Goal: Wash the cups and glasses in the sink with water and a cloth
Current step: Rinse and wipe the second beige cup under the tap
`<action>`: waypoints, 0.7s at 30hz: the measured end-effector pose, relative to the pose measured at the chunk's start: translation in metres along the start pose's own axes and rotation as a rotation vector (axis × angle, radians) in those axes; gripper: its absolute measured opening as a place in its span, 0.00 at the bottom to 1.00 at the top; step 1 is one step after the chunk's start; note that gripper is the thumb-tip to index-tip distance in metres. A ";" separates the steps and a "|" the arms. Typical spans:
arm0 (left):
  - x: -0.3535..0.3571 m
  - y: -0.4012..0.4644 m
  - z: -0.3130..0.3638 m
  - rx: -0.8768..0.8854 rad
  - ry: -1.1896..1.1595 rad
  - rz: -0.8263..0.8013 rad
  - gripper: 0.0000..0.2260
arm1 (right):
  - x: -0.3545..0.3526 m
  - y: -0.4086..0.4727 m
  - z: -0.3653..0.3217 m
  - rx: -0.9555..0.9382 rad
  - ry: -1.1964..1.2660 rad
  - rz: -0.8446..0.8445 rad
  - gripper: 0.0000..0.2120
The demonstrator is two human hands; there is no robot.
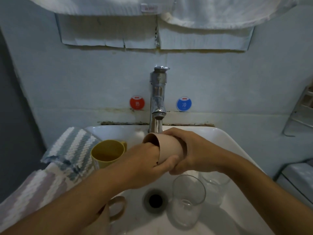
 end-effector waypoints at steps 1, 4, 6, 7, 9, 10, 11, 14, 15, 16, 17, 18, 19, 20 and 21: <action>0.002 -0.001 0.001 0.002 -0.028 0.000 0.26 | 0.001 0.000 -0.001 -0.001 0.005 -0.007 0.38; 0.010 -0.003 0.004 -0.001 -0.076 -0.058 0.24 | 0.010 0.000 -0.003 -0.016 -0.002 -0.036 0.39; 0.013 -0.003 0.003 -0.006 -0.056 -0.091 0.23 | 0.015 0.000 -0.002 -0.021 -0.015 -0.041 0.38; 0.014 -0.003 0.003 -0.011 -0.050 -0.101 0.23 | 0.016 -0.001 -0.002 -0.019 -0.018 -0.039 0.38; 0.014 -0.002 0.002 -0.016 -0.039 -0.117 0.23 | 0.017 -0.001 -0.001 -0.009 -0.018 -0.038 0.37; 0.014 -0.001 0.002 -0.017 -0.043 -0.116 0.22 | 0.017 0.000 0.000 -0.003 -0.017 -0.043 0.37; 0.013 0.000 0.002 -0.018 -0.055 -0.107 0.22 | 0.017 0.000 -0.001 0.000 -0.018 -0.045 0.37; 0.010 0.001 0.004 -0.016 -0.076 -0.071 0.21 | 0.012 0.002 0.000 0.007 -0.021 -0.022 0.38; 0.009 0.001 0.005 -0.015 -0.080 -0.060 0.21 | 0.011 0.002 -0.001 0.009 -0.023 -0.016 0.38; 0.009 0.001 0.005 -0.014 -0.090 -0.057 0.21 | 0.010 0.002 0.000 0.011 -0.024 -0.017 0.39; 0.011 0.000 0.005 -0.014 -0.105 -0.064 0.21 | 0.011 0.002 0.000 0.011 -0.024 -0.027 0.39; 0.014 -0.001 0.005 -0.012 -0.124 -0.082 0.21 | 0.014 0.002 0.000 0.008 -0.025 -0.040 0.39; 0.017 -0.002 0.005 -0.007 -0.138 -0.110 0.21 | 0.017 0.001 -0.001 0.003 -0.033 -0.052 0.39; 0.019 -0.004 0.005 0.000 -0.146 -0.139 0.21 | 0.019 0.001 -0.002 0.000 -0.048 -0.057 0.39; 0.021 -0.005 0.005 0.009 -0.150 -0.155 0.21 | 0.020 0.001 -0.003 -0.001 -0.060 -0.055 0.38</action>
Point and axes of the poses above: each hand's wrist, its own y-axis towards the middle knuckle, its own x-axis out of the palm, z = x × y, the point moved 8 cm from there along y, towards the middle knuckle, and after that the axes turned 6 degrees about y, right-handed, at the moved point
